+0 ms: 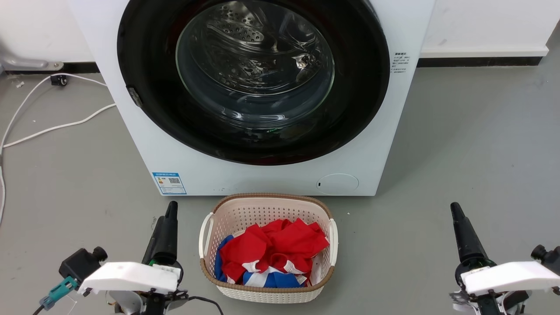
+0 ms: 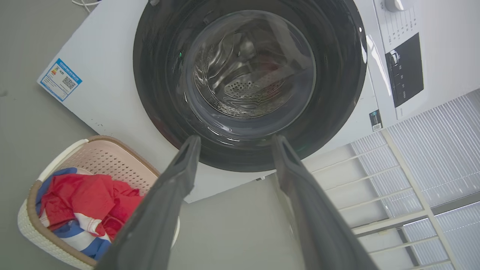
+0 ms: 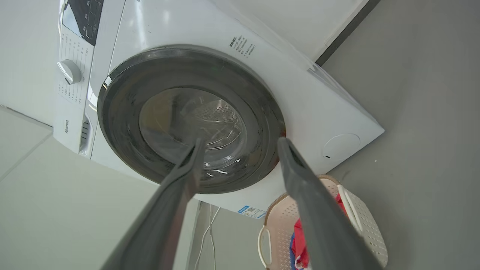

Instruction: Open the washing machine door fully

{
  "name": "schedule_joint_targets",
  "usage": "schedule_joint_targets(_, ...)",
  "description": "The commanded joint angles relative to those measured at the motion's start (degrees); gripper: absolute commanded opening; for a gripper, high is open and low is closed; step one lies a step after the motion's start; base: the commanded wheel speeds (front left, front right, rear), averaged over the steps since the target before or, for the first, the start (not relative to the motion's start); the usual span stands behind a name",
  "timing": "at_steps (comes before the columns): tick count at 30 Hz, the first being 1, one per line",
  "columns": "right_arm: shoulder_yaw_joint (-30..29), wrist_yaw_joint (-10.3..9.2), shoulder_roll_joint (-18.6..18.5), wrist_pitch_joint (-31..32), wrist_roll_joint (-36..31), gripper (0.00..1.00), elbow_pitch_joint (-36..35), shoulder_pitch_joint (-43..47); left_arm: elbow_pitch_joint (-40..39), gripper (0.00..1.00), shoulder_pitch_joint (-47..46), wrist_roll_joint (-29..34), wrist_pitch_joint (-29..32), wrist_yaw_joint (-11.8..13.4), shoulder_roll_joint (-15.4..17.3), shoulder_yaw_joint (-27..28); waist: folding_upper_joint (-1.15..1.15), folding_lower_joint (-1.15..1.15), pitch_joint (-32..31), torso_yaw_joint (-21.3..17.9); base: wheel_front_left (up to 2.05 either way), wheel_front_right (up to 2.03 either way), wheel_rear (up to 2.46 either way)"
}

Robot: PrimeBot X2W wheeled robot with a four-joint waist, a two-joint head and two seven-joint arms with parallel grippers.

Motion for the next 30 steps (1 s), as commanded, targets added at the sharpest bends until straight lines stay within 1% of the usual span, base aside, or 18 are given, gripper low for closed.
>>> schedule_joint_targets(1,-0.1,0.05,-0.1,-0.4,-2.7,1.0,-1.4,-0.2,-1.3,1.0,-0.7,2.5,-0.6,-0.1,0.7,-0.3,0.0,0.0,0.1,0.0,0.0,0.0,0.0)
schedule_joint_targets(6,0.1,0.06,0.0,-0.5,-9.2,1.0,-2.8,0.1,-1.8,1.0,-1.3,9.0,-1.6,-0.1,1.2,-1.6,0.0,0.0,0.2,0.2,0.0,0.0,0.0)
schedule_joint_targets(7,0.3,0.06,0.0,-0.4,-11.3,1.0,-3.2,0.4,-1.7,1.0,-1.3,11.2,-2.0,-0.1,1.4,-1.9,0.0,0.0,0.2,0.3,0.0,0.0,0.0)
schedule_joint_targets(11,0.5,0.06,0.0,-0.2,-15.4,1.0,-4.0,1.0,-1.6,1.0,-1.4,15.3,-2.8,-0.1,2.0,-3.0,0.0,0.0,0.1,0.3,0.0,0.0,0.0)
schedule_joint_targets(17,0.8,0.07,0.0,-0.3,-21.0,1.0,-4.9,1.7,-1.0,1.0,-1.2,20.4,-3.8,-0.1,2.7,-4.1,0.0,0.0,0.0,0.3,0.0,0.0,0.0)
schedule_joint_targets(30,1.1,0.09,0.1,-0.6,-31.0,1.0,-6.3,2.7,1.5,1.0,-1.7,30.0,-6.0,1.2,3.4,-5.5,0.0,0.0,0.0,0.2,0.0,0.0,0.0)
